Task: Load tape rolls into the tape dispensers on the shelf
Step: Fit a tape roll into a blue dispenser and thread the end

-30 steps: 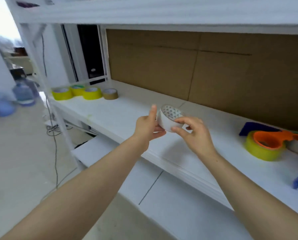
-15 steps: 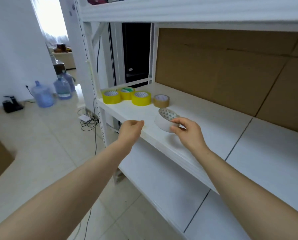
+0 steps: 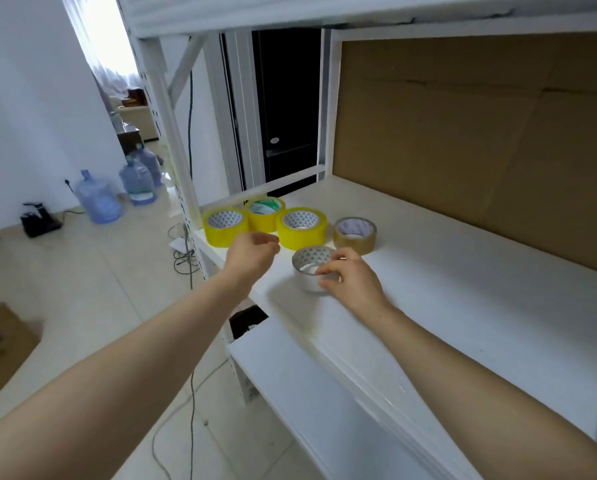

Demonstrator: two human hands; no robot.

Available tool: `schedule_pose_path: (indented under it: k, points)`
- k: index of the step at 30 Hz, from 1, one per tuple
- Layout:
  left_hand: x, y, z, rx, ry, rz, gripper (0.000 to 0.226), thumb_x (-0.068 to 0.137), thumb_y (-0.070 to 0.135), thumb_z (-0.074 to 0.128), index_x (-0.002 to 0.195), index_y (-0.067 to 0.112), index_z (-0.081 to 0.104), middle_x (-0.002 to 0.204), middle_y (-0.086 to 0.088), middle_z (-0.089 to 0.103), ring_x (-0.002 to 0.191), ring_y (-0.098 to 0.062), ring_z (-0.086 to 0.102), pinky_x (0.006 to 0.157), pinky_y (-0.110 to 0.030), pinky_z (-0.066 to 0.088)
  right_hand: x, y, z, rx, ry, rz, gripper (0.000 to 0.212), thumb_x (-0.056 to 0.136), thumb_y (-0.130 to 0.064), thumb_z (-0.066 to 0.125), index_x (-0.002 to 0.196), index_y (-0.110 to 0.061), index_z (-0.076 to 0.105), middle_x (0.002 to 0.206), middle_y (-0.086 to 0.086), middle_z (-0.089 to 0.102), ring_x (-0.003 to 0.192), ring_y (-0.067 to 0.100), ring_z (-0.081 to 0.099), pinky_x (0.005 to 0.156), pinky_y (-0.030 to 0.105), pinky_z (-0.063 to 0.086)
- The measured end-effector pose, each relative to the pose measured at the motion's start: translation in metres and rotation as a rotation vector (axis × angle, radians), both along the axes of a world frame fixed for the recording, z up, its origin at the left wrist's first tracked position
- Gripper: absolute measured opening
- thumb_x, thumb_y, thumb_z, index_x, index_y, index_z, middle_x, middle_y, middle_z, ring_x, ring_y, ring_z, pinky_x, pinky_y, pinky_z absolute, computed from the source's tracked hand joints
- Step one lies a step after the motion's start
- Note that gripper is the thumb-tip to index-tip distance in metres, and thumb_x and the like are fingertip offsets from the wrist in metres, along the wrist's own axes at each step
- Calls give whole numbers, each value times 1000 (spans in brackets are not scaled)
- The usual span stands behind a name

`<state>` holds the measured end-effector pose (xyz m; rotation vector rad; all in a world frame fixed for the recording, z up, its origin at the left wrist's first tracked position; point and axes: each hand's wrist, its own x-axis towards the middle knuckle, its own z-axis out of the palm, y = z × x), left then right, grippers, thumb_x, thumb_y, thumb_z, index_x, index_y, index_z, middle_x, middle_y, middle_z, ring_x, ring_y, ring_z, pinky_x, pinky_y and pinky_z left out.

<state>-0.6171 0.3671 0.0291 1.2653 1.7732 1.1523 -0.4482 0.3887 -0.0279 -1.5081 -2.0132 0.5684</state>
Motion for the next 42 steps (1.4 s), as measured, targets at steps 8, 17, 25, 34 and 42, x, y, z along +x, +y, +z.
schedule_pose_path:
  k: [8, 17, 25, 34, 42]
  points:
    - [-13, 78, -9, -16, -25, -34, 28, 89, 6, 55, 116, 6, 64, 118, -12, 64, 101, -20, 56, 77, -25, 42, -12, 54, 21, 185, -164, -38, 43, 77, -31, 48, 115, -23, 67, 120, 2, 64, 118, 25, 50, 99, 30, 36]
    - [-46, 146, -6, 9, -78, -125, 25, 88, 2, 56, 111, 4, 65, 110, -12, 63, 85, -18, 56, 64, -23, 42, -80, 123, 38, -133, -565, -27, 36, 81, -53, 58, 98, -22, 59, 92, 2, 59, 118, 26, 48, 102, 33, 30]
    - [-94, 174, -9, -55, -180, -244, 19, 88, 1, 50, 85, 13, 64, 97, -16, 63, 87, -24, 54, 82, -34, 45, -102, 146, 38, -97, -349, -293, 25, 80, -33, 67, 92, -11, 66, 88, 8, 61, 96, 30, 61, 72, 32, 41]
    - [-1, 118, 48, -219, -684, -722, 35, 92, 42, 45, 103, 14, 63, 88, -4, 68, 76, -15, 66, 65, -25, 55, -55, 35, 84, 72, 554, -422, 33, 72, -2, 76, 103, -6, 69, 94, 2, 66, 84, 9, 62, 84, 26, 51]
    - [164, -56, 42, -203, -662, -1168, 25, 86, 21, 61, 105, 5, 63, 98, -14, 69, 85, -24, 65, 81, -37, 50, 74, -180, 80, 179, 781, -757, 19, 78, 1, 64, 84, -16, 62, 85, 3, 65, 80, 11, 59, 81, 23, 48]
